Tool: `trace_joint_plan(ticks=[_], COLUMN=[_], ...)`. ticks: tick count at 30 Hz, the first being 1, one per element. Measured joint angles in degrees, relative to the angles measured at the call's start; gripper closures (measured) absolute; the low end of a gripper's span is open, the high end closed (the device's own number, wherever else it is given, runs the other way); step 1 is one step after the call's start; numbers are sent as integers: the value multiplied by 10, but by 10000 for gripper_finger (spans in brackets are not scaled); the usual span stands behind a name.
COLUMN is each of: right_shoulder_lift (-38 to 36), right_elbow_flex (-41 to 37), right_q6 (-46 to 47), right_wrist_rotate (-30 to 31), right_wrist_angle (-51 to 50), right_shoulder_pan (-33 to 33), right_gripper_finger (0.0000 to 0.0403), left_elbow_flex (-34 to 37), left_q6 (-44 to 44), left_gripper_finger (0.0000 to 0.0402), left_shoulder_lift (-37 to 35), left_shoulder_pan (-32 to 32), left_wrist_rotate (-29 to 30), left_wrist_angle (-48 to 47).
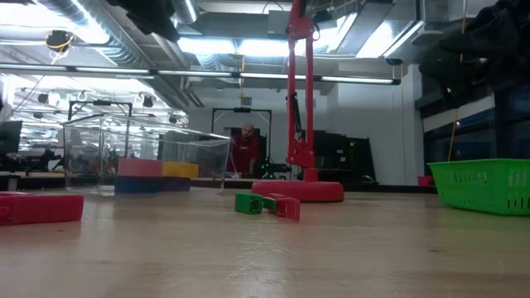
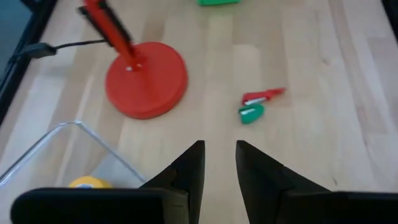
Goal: Pick and place Stapler, Stapler remover, tape
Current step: Put the bottom right red stapler into the bottom green basket
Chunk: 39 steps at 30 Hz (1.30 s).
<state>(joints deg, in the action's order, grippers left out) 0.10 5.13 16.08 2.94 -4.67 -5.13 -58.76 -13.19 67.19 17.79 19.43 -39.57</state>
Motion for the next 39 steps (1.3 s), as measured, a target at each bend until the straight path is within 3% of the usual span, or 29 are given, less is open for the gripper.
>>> trace_joint_plan(ticks=[6, 12, 18, 24, 31, 39], right_shoulder_lift=[0, 0, 0, 0, 0, 0], right_elbow_flex=[0, 0, 0, 0, 0, 0], right_q6=[0, 0, 0, 0, 0, 0], right_wrist_rotate=[0, 0, 0, 0, 0, 0], right_wrist_angle=[0, 0, 0, 0, 0, 0], right_shoulder_pan=[0, 0, 0, 0, 0, 0], right_gripper_finger=[171, 171, 171, 171, 171, 171], left_elbow_flex=[0, 0, 0, -25, -62, -61], left_q6=[-23, -111, -198, -279, -422, -477], left_gripper_finger=[315, 316, 316, 316, 316, 316], left_shoulder_lift=[32, 98, 175, 238, 255, 308], left_shoulder_pan=[42, 59, 92, 136, 193, 211], left_wrist_rotate=[-11, -81, -99, -191, -179, -174], left_wrist_angle=[13, 19, 57, 60, 14, -17])
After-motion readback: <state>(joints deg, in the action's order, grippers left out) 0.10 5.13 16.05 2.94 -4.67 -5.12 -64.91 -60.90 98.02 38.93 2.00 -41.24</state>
